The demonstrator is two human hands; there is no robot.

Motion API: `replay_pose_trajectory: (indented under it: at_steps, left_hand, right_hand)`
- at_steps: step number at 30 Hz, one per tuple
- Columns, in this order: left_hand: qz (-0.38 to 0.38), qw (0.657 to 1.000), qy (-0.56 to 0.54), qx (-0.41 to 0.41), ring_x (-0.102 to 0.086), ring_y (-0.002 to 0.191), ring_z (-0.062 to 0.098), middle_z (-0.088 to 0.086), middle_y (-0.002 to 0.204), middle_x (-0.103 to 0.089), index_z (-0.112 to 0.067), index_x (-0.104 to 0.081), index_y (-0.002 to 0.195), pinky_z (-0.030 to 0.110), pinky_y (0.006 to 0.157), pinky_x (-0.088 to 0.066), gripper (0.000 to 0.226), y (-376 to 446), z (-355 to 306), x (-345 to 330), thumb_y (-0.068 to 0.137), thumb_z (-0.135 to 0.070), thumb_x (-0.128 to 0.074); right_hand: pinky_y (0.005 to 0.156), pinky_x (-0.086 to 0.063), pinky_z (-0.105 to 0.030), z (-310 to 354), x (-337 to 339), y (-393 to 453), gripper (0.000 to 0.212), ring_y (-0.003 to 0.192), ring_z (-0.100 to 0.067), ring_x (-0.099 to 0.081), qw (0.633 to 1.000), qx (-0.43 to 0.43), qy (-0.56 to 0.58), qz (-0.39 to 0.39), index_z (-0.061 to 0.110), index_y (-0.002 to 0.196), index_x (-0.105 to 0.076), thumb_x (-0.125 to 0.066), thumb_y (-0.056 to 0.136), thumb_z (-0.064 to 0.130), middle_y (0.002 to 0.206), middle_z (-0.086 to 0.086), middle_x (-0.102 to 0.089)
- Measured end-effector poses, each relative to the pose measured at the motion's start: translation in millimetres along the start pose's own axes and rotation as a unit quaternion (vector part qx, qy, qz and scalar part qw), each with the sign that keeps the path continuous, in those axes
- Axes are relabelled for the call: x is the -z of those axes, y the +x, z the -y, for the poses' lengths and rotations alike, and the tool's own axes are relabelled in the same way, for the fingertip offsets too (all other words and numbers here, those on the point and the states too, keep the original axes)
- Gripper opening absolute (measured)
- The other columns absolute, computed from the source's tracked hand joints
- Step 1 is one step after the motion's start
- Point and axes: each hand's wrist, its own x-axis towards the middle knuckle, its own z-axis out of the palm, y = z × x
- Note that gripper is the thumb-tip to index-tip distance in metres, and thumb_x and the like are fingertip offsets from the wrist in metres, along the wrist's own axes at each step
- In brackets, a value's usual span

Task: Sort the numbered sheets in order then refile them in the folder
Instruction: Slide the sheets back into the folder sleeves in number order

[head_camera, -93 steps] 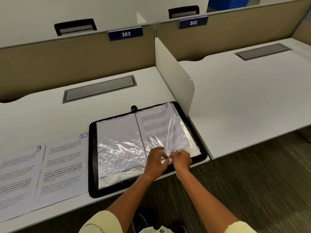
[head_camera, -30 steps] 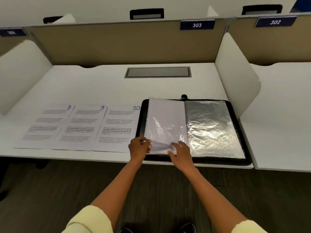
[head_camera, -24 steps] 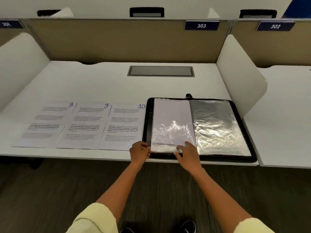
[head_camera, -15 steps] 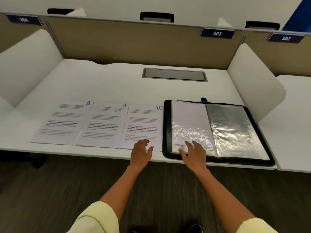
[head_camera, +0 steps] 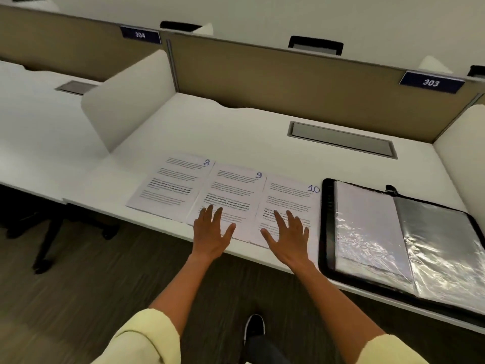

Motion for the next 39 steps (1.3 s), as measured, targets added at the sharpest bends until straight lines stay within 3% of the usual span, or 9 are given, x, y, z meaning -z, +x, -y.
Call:
replay_pose_trajectory:
  at_steps: [9, 17, 27, 39]
  left_hand:
    - [-0.027, 0.994, 0.047, 0.090, 0.006, 0.151, 0.025, 0.005, 0.164, 0.003, -0.022, -0.012, 0.156, 0.051, 0.122, -0.002, 0.075, 37.9, 100.5, 35.9, 0.096, -0.064, -0.030]
    - [-0.029, 0.989, 0.107, 0.094, 0.016, 0.149, 0.021, 0.003, 0.163, 0.011, -0.025, -0.008, 0.157, 0.050, 0.120, 0.005, 0.083, 95.1, 163.1, 45.9, 0.089, -0.073, -0.012]
    - [-0.051, 0.984, 0.126, 0.112, 0.008, 0.151, 0.023, 0.003, 0.164, 0.004, -0.025, -0.013, 0.157, 0.057, 0.119, 0.002, 0.080, 150.8, 194.9, 41.7, 0.092, -0.070, -0.023]
    - [-0.054, 0.983, 0.130, 0.119, 0.007, 0.151, 0.022, 0.004, 0.165, 0.001, -0.026, -0.015, 0.156, 0.058, 0.120, -0.003, 0.078, 153.9, 198.6, 37.3, 0.093, -0.069, -0.027]
  right_hand:
    - [0.121, 0.001, -0.056, 97.7, -37.4, 80.3, 0.078, 0.154, -0.029, 0.003, 0.995, 0.091, -0.004, 0.050, 0.036, 0.158, -0.008, -0.034, 0.093, 0.071, 0.167, -0.003, 0.003]
    - [0.120, 0.007, -0.056, 160.1, -66.4, 150.6, 0.076, 0.153, -0.027, 0.012, 0.985, 0.138, -0.030, 0.096, 0.039, 0.158, -0.006, -0.035, 0.095, 0.069, 0.166, -0.001, 0.013]
    - [0.119, 0.008, -0.058, 198.5, -87.5, 224.4, 0.080, 0.152, -0.028, 0.015, 0.981, 0.150, -0.046, 0.115, 0.041, 0.157, -0.001, -0.034, 0.092, 0.074, 0.166, -0.002, 0.016]
    - [0.120, 0.005, -0.059, 213.4, -88.3, 287.2, 0.081, 0.153, -0.028, 0.010, 0.982, 0.141, -0.038, 0.122, 0.035, 0.158, -0.002, -0.040, 0.094, 0.067, 0.167, -0.007, 0.007]
